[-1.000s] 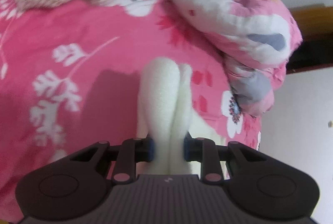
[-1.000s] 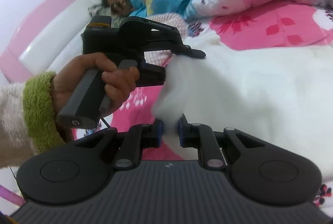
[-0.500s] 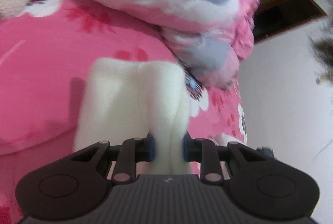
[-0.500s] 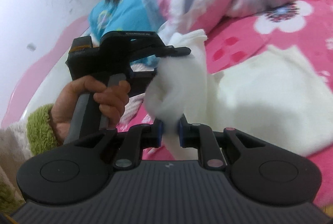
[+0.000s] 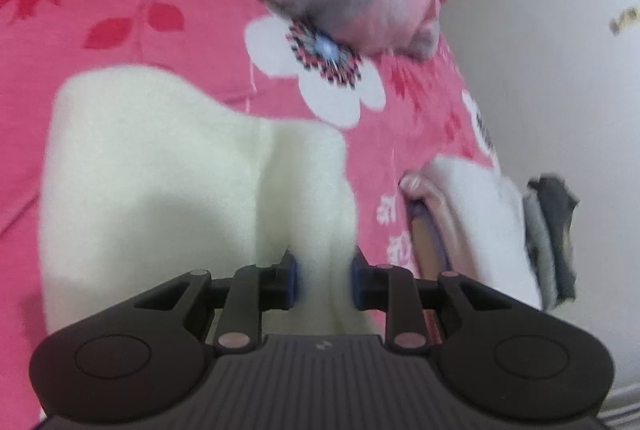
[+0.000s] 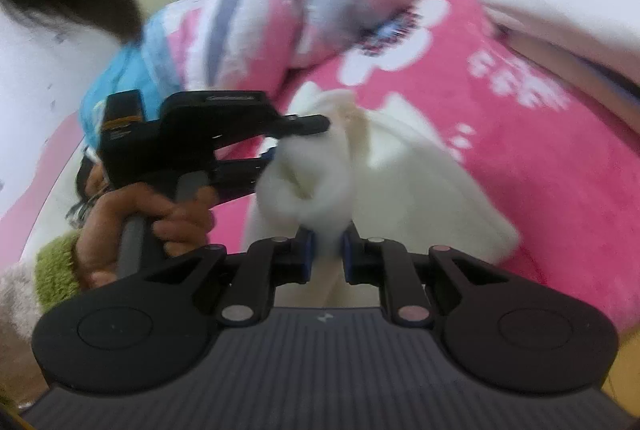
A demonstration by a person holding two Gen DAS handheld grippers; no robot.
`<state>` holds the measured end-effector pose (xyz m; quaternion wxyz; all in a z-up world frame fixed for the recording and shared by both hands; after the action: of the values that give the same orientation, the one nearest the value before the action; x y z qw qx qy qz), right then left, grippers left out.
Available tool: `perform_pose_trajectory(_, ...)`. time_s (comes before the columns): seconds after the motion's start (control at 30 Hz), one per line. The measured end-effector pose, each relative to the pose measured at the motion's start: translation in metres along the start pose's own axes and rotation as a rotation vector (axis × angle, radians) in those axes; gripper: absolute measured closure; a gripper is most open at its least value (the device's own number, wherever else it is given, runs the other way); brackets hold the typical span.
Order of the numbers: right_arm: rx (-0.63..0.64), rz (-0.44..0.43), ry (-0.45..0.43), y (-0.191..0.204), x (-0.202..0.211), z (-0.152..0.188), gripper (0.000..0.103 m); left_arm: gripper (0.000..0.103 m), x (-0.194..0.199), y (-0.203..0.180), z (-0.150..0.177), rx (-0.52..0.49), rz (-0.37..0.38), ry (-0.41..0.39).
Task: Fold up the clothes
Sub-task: 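Lower the held fleece onto the bedsheet with both grippers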
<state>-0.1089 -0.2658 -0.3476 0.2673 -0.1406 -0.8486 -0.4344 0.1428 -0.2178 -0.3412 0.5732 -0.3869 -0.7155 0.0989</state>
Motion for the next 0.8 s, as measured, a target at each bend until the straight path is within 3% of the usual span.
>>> perform_pose_trajectory(0.1, -0.042, 0.026, 0.003, -0.023, -0.005, 0.008, 0.091, 0.064, -0.016, -0.003, 0.005, -0.062, 0.013, 0.032)
perform_pose_trajectory(0.27, -0.181, 0.035, 0.036, -0.063, -0.015, 0.024, 0.091, 0.044, -0.008, -0.005, 0.003, -0.063, 0.084, 0.042)
perform_pose_trajectory(0.37, -0.262, -0.006, 0.049, -0.075, -0.017, 0.027, 0.09, 0.04, 0.014, -0.001, 0.002, -0.083, 0.098, 0.035)
perform_pose_trajectory(0.47, -0.319, -0.038, 0.076, -0.08, -0.012, 0.02, 0.082, 0.04, 0.041, 0.008, 0.005, -0.139, 0.058, 0.036)
perform_pose_trajectory(0.6, -0.227, 0.017, 0.103, -0.071, 0.005, 0.001, 0.073, 0.04, 0.075, 0.023, 0.014, -0.206, -0.006, 0.041)
perform_pose_trajectory(0.67, -0.169, 0.056, 0.089, -0.065, 0.016, -0.011, 0.071, 0.04, 0.088, 0.032, 0.021, -0.203, -0.031, 0.047)
perform_pose_trajectory(0.8, -0.071, 0.043, 0.049, -0.051, 0.021, -0.039, 0.069, 0.04, 0.096, 0.052, 0.037, -0.17, -0.06, 0.074)
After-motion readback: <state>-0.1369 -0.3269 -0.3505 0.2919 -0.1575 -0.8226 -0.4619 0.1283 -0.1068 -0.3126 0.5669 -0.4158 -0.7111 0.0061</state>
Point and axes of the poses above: each gripper's, at about its wrist camera, not at the fingertips, and x roughly against the way its jaws point, y to its left, z to its underside, the point moved 2 cm from there along -x, roughly the way its jaws point, and after that the axes turned 1 degree about -y, right-handed, at the moved point
